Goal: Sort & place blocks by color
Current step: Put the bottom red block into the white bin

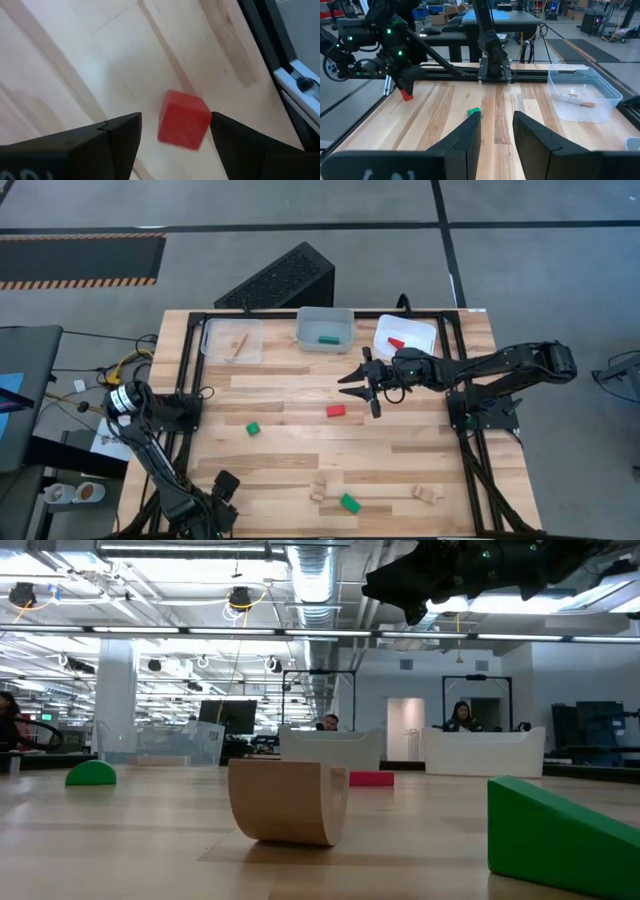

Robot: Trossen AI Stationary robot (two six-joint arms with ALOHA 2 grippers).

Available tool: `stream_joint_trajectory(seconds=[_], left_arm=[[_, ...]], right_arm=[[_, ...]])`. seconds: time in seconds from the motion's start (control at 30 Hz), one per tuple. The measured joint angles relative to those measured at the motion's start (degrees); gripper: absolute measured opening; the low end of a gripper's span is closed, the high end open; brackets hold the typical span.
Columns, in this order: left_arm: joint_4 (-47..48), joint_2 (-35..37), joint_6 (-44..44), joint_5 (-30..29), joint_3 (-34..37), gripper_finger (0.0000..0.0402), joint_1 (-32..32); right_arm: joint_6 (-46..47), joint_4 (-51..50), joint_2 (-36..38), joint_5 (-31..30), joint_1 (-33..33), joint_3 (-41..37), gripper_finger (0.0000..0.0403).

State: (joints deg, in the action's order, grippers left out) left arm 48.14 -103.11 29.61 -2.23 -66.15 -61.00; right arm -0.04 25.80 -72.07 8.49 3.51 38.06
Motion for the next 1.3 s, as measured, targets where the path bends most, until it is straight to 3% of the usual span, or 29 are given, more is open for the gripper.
stream_joint_trajectory(seconds=[0.27,0.37,0.53,0.6,0.8,0.97,1.07,1.2,1.3], left_arm=[[-1.53,-2.65,-2.21,1.95,0.61,0.0210,-0.01],[-1.43,-2.67,-2.21,2.58,1.23,0.0181,-0.01],[-1.42,-2.50,-2.11,3.32,1.99,0.0094,1.01],[-0.80,-2.18,-1.89,2.38,2.09,0.0096,2.03],[-3.32,5.27,2.25,-19.74,6.48,0.0096,6.01],[-22.22,17.71,-0.72,-34.54,19.25,0.0096,10.07],[-40.34,25.19,-8.89,-38.24,29.03,0.0097,14.51],[-67.64,32.94,-23.06,-35.56,39.66,0.0099,23.42],[-79.93,35.95,-27.71,-30.35,44.07,0.0099,32.22]], right_arm=[[0.03,0.05,-0.02,0.00,-0.04,0.02,0.0136],[0.03,0.14,-0.02,-0.02,-0.04,0.02,0.0136],[0.03,0.09,-0.02,-0.02,-0.04,0.02,0.0136],[0.30,0.17,0.40,0.04,-0.17,0.02,0.0136],[-0.23,0.81,6.55,0.39,-1.28,0.04,0.0136],[-2.58,-0.26,9.11,0.39,-3.28,0.04,0.0136],[-3.44,-0.13,9.03,0.38,-3.96,0.04,0.0136],[-3.45,-0.56,9.03,-0.13,-3.38,0.04,0.0136],[-3.45,-1.27,9.01,-1.27,-3.30,0.04,0.0136]])
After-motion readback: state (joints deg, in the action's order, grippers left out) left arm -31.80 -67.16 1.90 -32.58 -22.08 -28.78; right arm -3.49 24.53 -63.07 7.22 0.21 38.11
